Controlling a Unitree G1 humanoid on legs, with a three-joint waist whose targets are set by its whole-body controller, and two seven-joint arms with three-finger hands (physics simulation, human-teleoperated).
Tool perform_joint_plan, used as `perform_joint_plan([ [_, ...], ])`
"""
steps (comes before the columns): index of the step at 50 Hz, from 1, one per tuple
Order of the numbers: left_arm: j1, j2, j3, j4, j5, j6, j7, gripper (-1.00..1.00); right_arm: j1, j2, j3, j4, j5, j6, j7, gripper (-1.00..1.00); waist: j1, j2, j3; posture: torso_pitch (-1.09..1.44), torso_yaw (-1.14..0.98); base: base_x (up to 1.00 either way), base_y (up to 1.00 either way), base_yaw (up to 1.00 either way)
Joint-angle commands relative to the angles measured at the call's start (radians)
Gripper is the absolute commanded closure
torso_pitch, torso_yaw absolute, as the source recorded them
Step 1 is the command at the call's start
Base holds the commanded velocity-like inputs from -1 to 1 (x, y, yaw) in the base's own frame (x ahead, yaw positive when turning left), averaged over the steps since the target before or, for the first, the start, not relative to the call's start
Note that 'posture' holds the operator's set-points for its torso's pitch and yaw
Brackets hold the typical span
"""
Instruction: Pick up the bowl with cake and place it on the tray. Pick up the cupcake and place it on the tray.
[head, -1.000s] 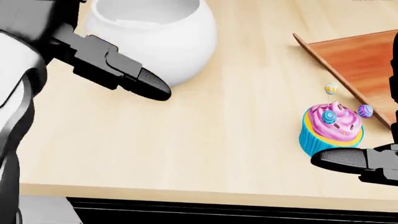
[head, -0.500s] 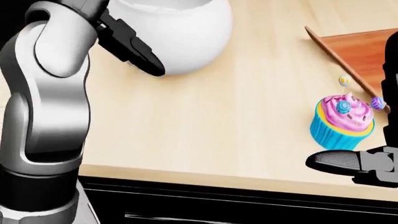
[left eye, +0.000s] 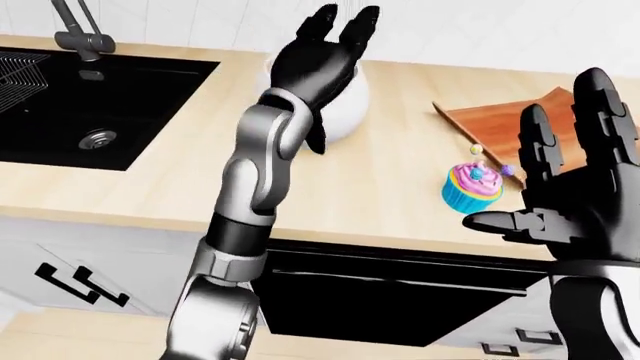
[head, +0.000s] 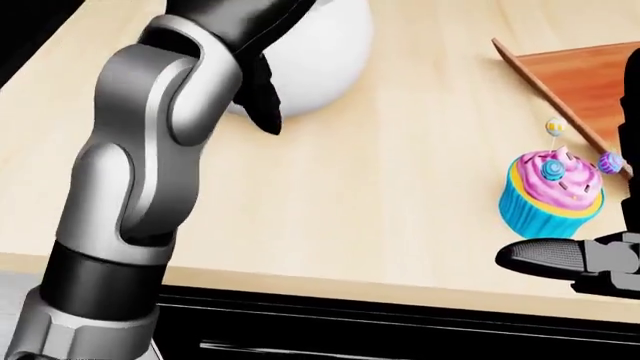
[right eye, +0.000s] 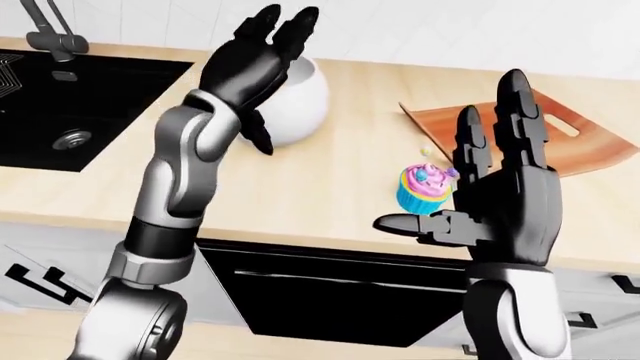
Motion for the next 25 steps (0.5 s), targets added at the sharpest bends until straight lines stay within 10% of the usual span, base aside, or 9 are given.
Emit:
perform_joint_plan([
  [1,-0.033,0.008,0.017,-0.017,0.037,-0.025,0.036,-1.0,-0.014,-0.008,-0.004,-0.023,-0.002,-0.029,0.001,-1.0,0.002,-0.003,-0.025,0.0,0.0,0.0,0.0,0.0],
  [17,-0.041,0.02,0.028,0.146,0.131,-0.003,0.108,-0.98,0.023,0.02,0.006,-0.015,-0.032,-0.064,0.033,-1.0,-0.006,0.008,-0.03,0.0,0.0,0.0,0.0,0.0],
  [25,-0.054,0.036,0.028,0.25,0.154,-0.003,0.162,-0.54,0.02,0.023,0.012,-0.011,-0.04,-0.065,0.036,-1.0,-0.011,0.013,-0.031,0.0,0.0,0.0,0.0,0.0],
])
